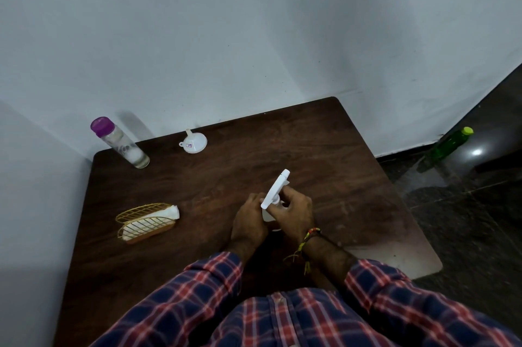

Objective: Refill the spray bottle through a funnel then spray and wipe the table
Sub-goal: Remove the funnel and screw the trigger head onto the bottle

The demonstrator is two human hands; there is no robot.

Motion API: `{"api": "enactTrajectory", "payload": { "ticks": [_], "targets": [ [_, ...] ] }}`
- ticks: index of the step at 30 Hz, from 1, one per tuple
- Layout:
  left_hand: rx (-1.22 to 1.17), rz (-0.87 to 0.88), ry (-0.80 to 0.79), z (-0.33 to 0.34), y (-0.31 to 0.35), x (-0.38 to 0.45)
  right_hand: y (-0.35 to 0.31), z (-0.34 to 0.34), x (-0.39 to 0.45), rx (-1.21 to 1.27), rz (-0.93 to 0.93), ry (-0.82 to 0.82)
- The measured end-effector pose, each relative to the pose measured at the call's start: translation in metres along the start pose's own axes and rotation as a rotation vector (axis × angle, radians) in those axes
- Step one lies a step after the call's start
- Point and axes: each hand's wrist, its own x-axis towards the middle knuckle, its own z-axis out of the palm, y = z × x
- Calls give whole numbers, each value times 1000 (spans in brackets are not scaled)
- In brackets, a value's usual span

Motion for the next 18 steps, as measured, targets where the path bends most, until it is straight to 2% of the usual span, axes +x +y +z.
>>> {"api": "enactTrajectory", "payload": {
  "ticks": [4, 10, 13, 18],
  "targets": [
    [-8, -1, 20, 2, -2, -2, 0, -4, -4, 60, -35, -79],
    [18, -55, 27, 0, 4, 2, -5, -2, -4, 84, -19, -13],
    [12, -91, 38, 3, 6, 0, -12, -2, -10, 161, 73, 20],
    [-114, -135, 1, 0, -1, -5, -18, 9, -1, 117, 125, -124]
  ]
}}
